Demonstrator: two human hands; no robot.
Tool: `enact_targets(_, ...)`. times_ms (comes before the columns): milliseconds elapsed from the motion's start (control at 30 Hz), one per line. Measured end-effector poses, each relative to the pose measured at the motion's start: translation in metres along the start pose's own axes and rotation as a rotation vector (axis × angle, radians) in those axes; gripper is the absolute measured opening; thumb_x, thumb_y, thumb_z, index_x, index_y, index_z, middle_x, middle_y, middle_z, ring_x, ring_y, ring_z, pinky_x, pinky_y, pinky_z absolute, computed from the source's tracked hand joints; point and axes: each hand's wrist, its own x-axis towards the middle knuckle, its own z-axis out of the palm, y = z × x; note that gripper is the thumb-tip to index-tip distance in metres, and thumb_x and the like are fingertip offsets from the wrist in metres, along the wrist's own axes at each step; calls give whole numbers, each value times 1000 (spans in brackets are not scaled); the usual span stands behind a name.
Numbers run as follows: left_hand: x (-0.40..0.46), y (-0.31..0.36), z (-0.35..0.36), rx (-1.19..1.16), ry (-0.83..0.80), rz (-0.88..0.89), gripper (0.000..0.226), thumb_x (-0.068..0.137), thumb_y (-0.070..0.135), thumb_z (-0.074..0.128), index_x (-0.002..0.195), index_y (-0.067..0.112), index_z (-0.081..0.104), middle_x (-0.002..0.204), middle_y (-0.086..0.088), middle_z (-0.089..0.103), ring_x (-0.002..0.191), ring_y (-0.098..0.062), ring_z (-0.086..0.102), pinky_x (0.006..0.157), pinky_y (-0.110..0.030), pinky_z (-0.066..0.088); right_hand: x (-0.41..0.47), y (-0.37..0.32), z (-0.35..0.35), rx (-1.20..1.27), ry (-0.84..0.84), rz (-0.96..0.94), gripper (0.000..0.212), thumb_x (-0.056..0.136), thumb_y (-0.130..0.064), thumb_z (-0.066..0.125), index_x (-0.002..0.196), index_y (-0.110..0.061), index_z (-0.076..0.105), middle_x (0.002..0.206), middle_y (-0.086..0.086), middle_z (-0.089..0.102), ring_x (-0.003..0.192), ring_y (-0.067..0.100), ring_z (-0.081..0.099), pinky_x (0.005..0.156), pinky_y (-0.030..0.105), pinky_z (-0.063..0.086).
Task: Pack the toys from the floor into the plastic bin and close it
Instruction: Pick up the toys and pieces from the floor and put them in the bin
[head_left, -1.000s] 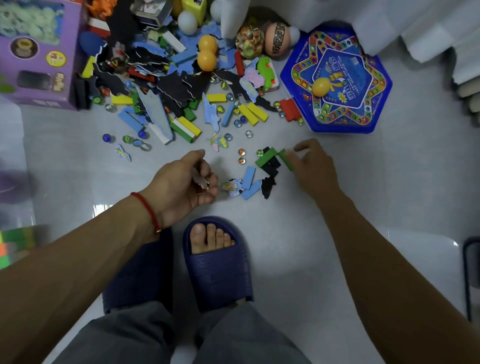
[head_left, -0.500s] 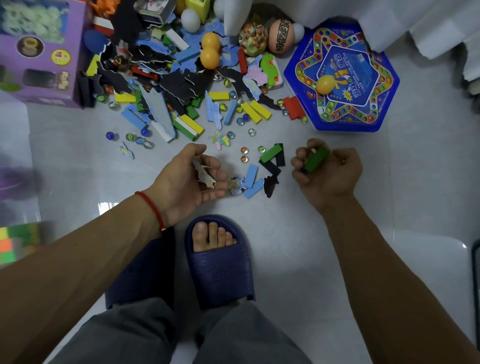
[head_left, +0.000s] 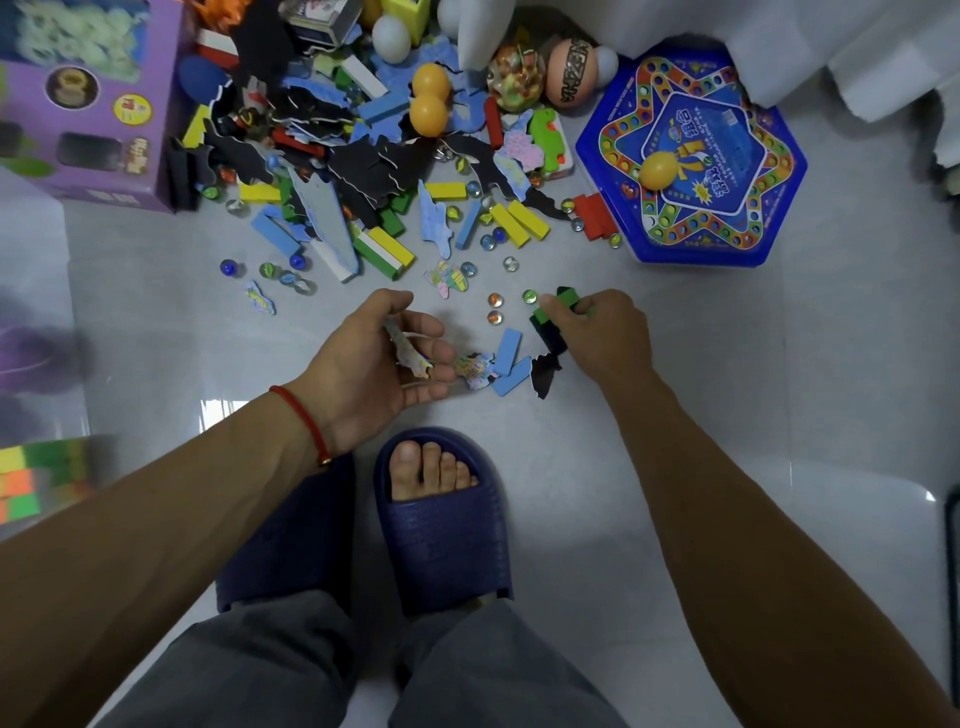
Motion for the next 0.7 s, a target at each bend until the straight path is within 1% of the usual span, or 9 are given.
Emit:
enact_targets(33,0,0,1,-2,4,-4,38,97,41,40,81,13,60,78,-10,61,70,-27,60,70,-36,49,2,-1,1,-3,-16,15,46,89,-51,65,71,-10,57,62,0,50,62,15,56,49,25,32)
enact_targets(167,0,-2,3,1,8,-8,39,98,41,39,82,13,60,79,-11,61,71,-27,60,71,-36,48,7,-6,11,-120,-1,92,50,87,-47,66,109,-1,61,95,10,63,89,24,63,65,28,41)
enact_targets(300,-1,-2,2,-7,7,-14,39,97,42,40,82,12,62,81,-11,62,74,-27,61,73,-37,50,2,-13,9,-263,46,14,43,94,-46,58,107,-6,55,90,6,53,80,19,53,66,30,44)
enact_targets(367,-4,0,-1,-33,-4,-19,40,97,43,40,84,12,62,84,-12,64,78,-28,62,77,-38,51,-3,-14,-1,-40,-7,34,32,97,-41,50,86,-11,54,72,2,49,61,13,47,54,26,38)
enact_targets(400,-6,1,-1,-49,-8,-21,41,96,44,41,85,11,63,86,-13,65,81,-28,62,81,-40,51,-8,-15,-9,196,-71,100,32,98,-38,45,77,-14,50,65,1,44,53,12,40,48,25,32)
enact_targets(467,-14,3,-1,-91,-1,-9,43,96,46,41,88,10,64,88,-15,66,85,-30,63,88,-42,51,-27,-19,-30,782,-308,224,30,98,-33,35,75,-18,46,61,0,42,49,12,33,42,24,26)
enact_targets(533,-28,3,2,-151,20,0,44,96,45,40,89,9,64,86,-16,65,85,-31,63,89,-42,50,-51,-23,-49,1166,-541,228,28,97,-31,31,81,-16,48,67,3,49,53,14,40,41,22,28)
enact_targets(633,-66,3,6,-238,36,23,42,97,42,37,90,9,62,85,-15,64,81,-32,62,80,-40,53,-88,-42,-66,1364,-748,184,29,89,-29,32,85,-11,53,83,11,60,61,19,53,45,22,36)
enact_targets(700,-102,8,4,-279,59,65,40,98,41,37,93,8,59,87,-16,64,81,-33,61,77,-40,54,-109,-68,-72,1371,-857,141,31,81,-28,35,93,-10,57,91,15,64,66,22,57,52,25,45)
